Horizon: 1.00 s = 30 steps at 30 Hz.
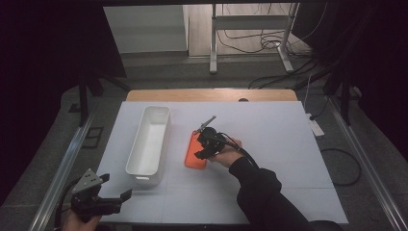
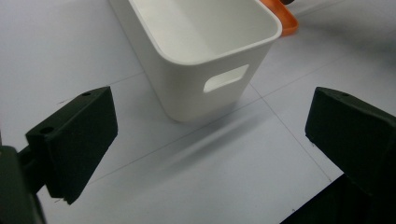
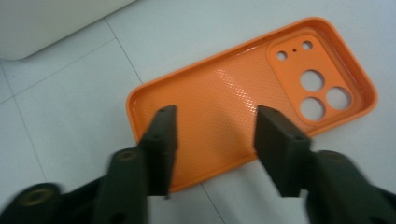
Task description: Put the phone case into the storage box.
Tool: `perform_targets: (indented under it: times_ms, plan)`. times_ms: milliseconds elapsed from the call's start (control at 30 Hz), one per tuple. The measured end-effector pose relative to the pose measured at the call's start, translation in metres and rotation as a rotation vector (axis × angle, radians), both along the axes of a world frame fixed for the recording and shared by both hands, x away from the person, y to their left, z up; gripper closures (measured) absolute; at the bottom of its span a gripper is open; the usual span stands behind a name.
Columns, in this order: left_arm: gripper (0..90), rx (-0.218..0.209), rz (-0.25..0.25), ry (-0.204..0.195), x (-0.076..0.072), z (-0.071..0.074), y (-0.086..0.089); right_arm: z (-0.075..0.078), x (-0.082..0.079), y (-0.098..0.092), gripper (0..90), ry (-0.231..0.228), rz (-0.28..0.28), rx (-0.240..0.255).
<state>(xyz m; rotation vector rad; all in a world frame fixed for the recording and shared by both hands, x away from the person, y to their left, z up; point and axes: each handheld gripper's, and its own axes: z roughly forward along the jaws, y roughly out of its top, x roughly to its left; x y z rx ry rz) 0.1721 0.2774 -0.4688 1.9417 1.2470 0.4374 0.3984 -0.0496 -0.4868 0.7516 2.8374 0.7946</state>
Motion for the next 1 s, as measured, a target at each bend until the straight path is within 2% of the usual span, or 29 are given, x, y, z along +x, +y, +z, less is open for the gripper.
perform_targets:
  times_ms: [33, 133, 233, 267, 400, 567, 833, 1000]
  plan:
    - [3.1, 0.000, 0.000, 0.000, 0.000, 0.000, 0.000, -0.001, 0.000, 0.000, 61.7, 0.000, 0.002, 0.004]
    - [3.2, 0.000, -0.001, 0.000, 0.000, 0.000, 0.000, -0.002, 0.001, 0.001, 70.9, 0.000, -0.003, 0.011]
    - [3.2, 0.000, -0.001, -0.001, 0.000, 0.000, 0.000, -0.003, 0.003, 0.000, 83.5, 0.005, -0.005, 0.036]
    - [3.2, 0.000, -0.001, -0.001, 0.000, 0.000, 0.000, -0.004, 0.004, 0.000, 88.9, 0.022, -0.012, 0.056]
    - [3.2, -0.001, 0.000, -0.001, 0.000, 0.000, 0.000, -0.005, 0.006, -0.001, 89.0, 0.042, -0.031, 0.057]
    - [3.4, -0.001, 0.000, -0.001, 0.000, 0.000, 0.000, -0.009, 0.005, -0.002, 89.0, 0.037, -0.024, 0.030]
    - [3.4, 0.003, 0.000, -0.001, 0.000, 0.000, 0.000, -0.022, 0.003, -0.005, 89.0, 0.053, -0.023, 0.012]
    - [3.5, 0.003, 0.000, -0.001, 0.000, 0.000, 0.000, -0.025, 0.002, -0.004, 89.0, 0.057, -0.026, 0.009]
